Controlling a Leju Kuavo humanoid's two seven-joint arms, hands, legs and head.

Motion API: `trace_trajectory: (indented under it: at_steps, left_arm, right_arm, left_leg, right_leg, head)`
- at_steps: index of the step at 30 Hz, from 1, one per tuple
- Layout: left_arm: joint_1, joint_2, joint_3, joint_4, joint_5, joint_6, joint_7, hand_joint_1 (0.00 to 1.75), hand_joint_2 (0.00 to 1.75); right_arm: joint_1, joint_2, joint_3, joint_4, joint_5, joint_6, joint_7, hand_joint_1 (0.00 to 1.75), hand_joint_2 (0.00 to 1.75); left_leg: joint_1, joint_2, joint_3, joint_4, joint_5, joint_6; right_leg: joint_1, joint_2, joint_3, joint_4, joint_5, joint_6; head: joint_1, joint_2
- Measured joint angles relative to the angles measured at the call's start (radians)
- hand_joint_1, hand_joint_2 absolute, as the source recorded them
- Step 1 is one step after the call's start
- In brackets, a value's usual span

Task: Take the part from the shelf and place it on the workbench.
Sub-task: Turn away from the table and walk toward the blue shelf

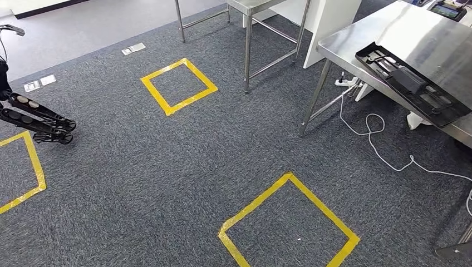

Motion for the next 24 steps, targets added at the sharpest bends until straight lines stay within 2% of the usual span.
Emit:
trace_trajectory:
  at_steps: [1, 2, 4, 5, 6, 7, 8, 10, 11, 12, 13, 14, 15, 16, 17, 19, 20, 21, 22, 23, 24]
  left_arm:
    - [0.001, 0.002, 0.000, 0.000, -0.003, 0.001, 0.000, 0.00, 0.00]
    - [0.001, 0.003, -0.001, 0.000, -0.006, 0.002, -0.001, 0.00, 0.00]
    - [0.001, 0.007, -0.001, 0.000, -0.009, 0.004, -0.001, 0.00, 0.00]
    - [0.000, 0.007, -0.001, 0.000, -0.009, 0.004, -0.001, 0.00, 0.00]
    - [0.001, 0.007, -0.002, 0.000, -0.009, 0.004, -0.001, 0.00, 0.00]
    - [0.001, 0.008, -0.002, 0.000, -0.009, 0.004, -0.001, 0.00, 0.00]
    - [0.002, 0.009, -0.002, 0.000, -0.010, 0.004, -0.001, 0.00, 0.00]
    - [0.001, 0.010, -0.002, 0.000, -0.011, 0.004, -0.001, 0.00, 0.00]
    - [-0.001, 0.011, -0.002, 0.000, -0.012, 0.005, -0.001, 0.00, 0.00]
    - [-0.003, 0.011, -0.003, 0.000, -0.014, 0.007, -0.001, 0.00, 0.00]
    - [-0.004, 0.011, -0.004, 0.000, -0.015, 0.009, -0.001, 0.00, 0.00]
    - [-0.004, 0.011, -0.004, 0.000, -0.017, 0.012, -0.001, 0.00, 0.00]
    - [-0.004, 0.011, -0.004, 0.000, -0.019, 0.015, 0.000, 0.00, 0.00]
    - [-0.004, 0.010, -0.004, 0.000, -0.021, 0.019, 0.000, 0.00, 0.00]
    - [-0.005, 0.010, -0.004, 0.000, -0.022, 0.022, 0.001, 0.00, 0.00]
    - [-0.007, 0.010, -0.005, 0.000, -0.023, 0.025, 0.002, 0.00, 0.00]
    - [-0.007, 0.010, -0.005, 0.000, -0.023, 0.027, 0.002, 0.00, 0.00]
    - [-0.007, 0.010, -0.004, 0.000, -0.023, 0.027, 0.002, 0.00, 0.00]
    - [-0.007, 0.010, -0.004, 0.000, -0.023, 0.027, 0.003, 0.00, 0.00]
    - [-0.007, 0.010, -0.004, 0.000, -0.023, 0.027, 0.003, 0.00, 0.00]
    - [-0.006, 0.009, -0.004, 0.000, -0.023, 0.028, 0.003, 0.00, 0.00]
  right_arm:
    - [0.000, 0.001, 0.000, 0.000, -0.001, 0.001, 0.001, 0.00, 0.00]
    - [0.002, 0.003, 0.000, 0.000, -0.001, 0.003, 0.001, 0.00, 0.00]
    - [0.006, 0.005, 0.000, 0.000, -0.002, 0.004, 0.002, 0.00, 0.00]
    - [0.008, 0.005, 0.000, 0.000, -0.002, 0.004, 0.003, 0.00, 0.00]
    - [0.008, 0.005, 0.000, 0.000, -0.002, 0.004, 0.003, 0.00, 0.00]
    - [0.008, 0.005, 0.000, 0.000, -0.002, 0.004, 0.003, 0.00, 0.00]
    - [0.007, 0.006, 0.000, 0.000, -0.002, 0.004, 0.003, 0.00, 0.00]
    - [0.006, 0.007, 0.000, 0.000, -0.001, 0.004, 0.003, 0.00, 0.00]
    - [0.006, 0.008, 0.000, 0.000, -0.001, 0.004, 0.004, 0.00, 0.00]
    - [0.006, 0.008, 0.000, 0.000, -0.001, 0.004, 0.004, 0.00, 0.00]
    - [0.005, 0.008, 0.000, 0.000, -0.001, 0.004, 0.005, 0.00, 0.00]
    - [0.004, 0.009, 0.000, 0.000, 0.000, 0.004, 0.007, 0.00, 0.00]
    - [0.003, 0.009, 0.000, 0.000, 0.001, 0.004, 0.009, 0.00, 0.00]
    - [0.002, 0.010, 0.000, 0.000, 0.002, 0.004, 0.011, 0.00, 0.00]
    - [0.002, 0.010, 0.000, 0.000, 0.004, 0.004, 0.012, 0.00, 0.00]
    - [0.004, 0.010, 0.000, 0.000, 0.005, 0.004, 0.014, 0.00, 0.00]
    - [0.005, 0.010, 0.000, 0.000, 0.005, 0.004, 0.014, 0.00, 0.00]
    - [0.006, 0.010, 0.000, 0.000, 0.005, 0.004, 0.014, 0.00, 0.00]
    - [0.007, 0.010, 0.000, 0.000, 0.005, 0.004, 0.015, 0.00, 0.00]
    - [0.008, 0.010, 0.000, 0.000, 0.005, 0.004, 0.015, 0.00, 0.00]
    - [0.008, 0.010, 0.000, 0.000, 0.007, 0.004, 0.016, 0.00, 0.00]
  left_leg:
    - [0.001, -0.003, -0.004, 0.005, -0.003, -0.008]
    - [0.001, 0.010, -0.022, 0.041, -0.025, -0.019]
    - [0.007, 0.050, -0.087, 0.170, -0.095, -0.039]
    - [0.009, 0.070, -0.126, 0.246, -0.129, -0.044]
    - [0.012, 0.075, -0.148, 0.287, -0.139, -0.047]
    - [0.015, 0.078, -0.151, 0.290, -0.128, -0.050]
    - [0.017, 0.084, -0.132, 0.253, -0.102, -0.050]
    - [0.017, 0.117, -0.058, 0.114, -0.040, -0.047]
    - [0.015, 0.132, -0.027, 0.058, -0.021, -0.043]
    - [0.011, 0.143, -0.009, 0.024, -0.014, -0.038]
    - [0.007, 0.143, -0.005, 0.014, -0.015, -0.032]
    - [0.004, 0.132, -0.007, 0.011, -0.013, -0.026]
    - [0.004, 0.123, -0.005, 0.006, -0.008, -0.018]
    - [0.005, 0.115, -0.003, -0.001, -0.003, -0.010]
    - [0.007, 0.105, -0.001, -0.008, 0.003, -0.002]
    - [0.009, 0.087, -0.001, -0.014, 0.009, 0.007]
    - [0.008, 0.076, -0.003, -0.013, 0.009, 0.008]
    - [0.008, 0.064, -0.004, -0.013, 0.010, 0.008]
    - [0.008, 0.052, -0.004, -0.013, 0.010, 0.008]
    - [0.008, 0.039, -0.003, -0.012, 0.010, 0.007]
    - [0.008, 0.027, -0.002, -0.011, 0.010, 0.006]
  right_leg:
    - [-0.003, 0.003, 0.017, -0.039, 0.017, -0.011]
    - [-0.004, 0.001, 0.032, -0.073, 0.032, -0.027]
    - [-0.004, -0.035, 0.039, -0.078, 0.037, -0.055]
    - [-0.001, -0.049, 0.040, -0.078, 0.036, -0.060]
    - [0.000, -0.059, 0.040, -0.078, 0.035, -0.062]
    - [0.001, -0.068, 0.040, -0.078, 0.033, -0.062]
    - [0.001, -0.077, 0.042, -0.078, 0.031, -0.060]
    - [0.004, -0.091, 0.048, -0.078, 0.026, -0.054]
    - [0.007, -0.098, 0.049, -0.078, 0.022, -0.049]
    - [0.010, -0.105, 0.052, -0.078, 0.020, -0.045]
    - [0.013, -0.112, 0.053, -0.079, 0.018, -0.039]
    - [0.013, -0.120, 0.056, -0.080, 0.017, -0.034]
    - [0.013, -0.120, 0.057, -0.078, 0.014, -0.028]
    - [0.012, -0.110, 0.053, -0.066, 0.005, -0.025]
    - [0.011, -0.092, 0.040, -0.035, -0.014, -0.025]
    - [0.006, -0.051, -0.017, 0.085, -0.072, -0.032]
    - [0.004, -0.041, -0.052, 0.153, -0.098, -0.033]
    - [0.002, -0.038, -0.078, 0.201, -0.112, -0.031]
    - [0.001, -0.036, -0.087, 0.214, -0.108, -0.024]
    - [0.000, -0.034, -0.075, 0.185, -0.087, -0.014]
    - [-0.003, -0.028, -0.046, 0.120, -0.054, -0.004]
  head:
    - [0.000, 0.000]
    - [-0.002, 0.000]
    - [-0.004, 0.000]
    - [-0.005, 0.000]
    - [-0.005, 0.000]
    - [-0.005, 0.000]
    - [-0.005, 0.000]
    - [-0.005, 0.000]
    - [-0.004, 0.000]
    - [-0.003, 0.000]
    - [-0.002, 0.000]
    - [-0.002, 0.000]
    - [-0.002, 0.000]
    - [-0.002, 0.000]
    - [-0.001, 0.000]
    - [0.002, 0.000]
    - [0.002, 0.000]
    - [0.003, 0.000]
    - [0.003, 0.000]
    - [0.003, 0.000]
    - [0.003, 0.000]
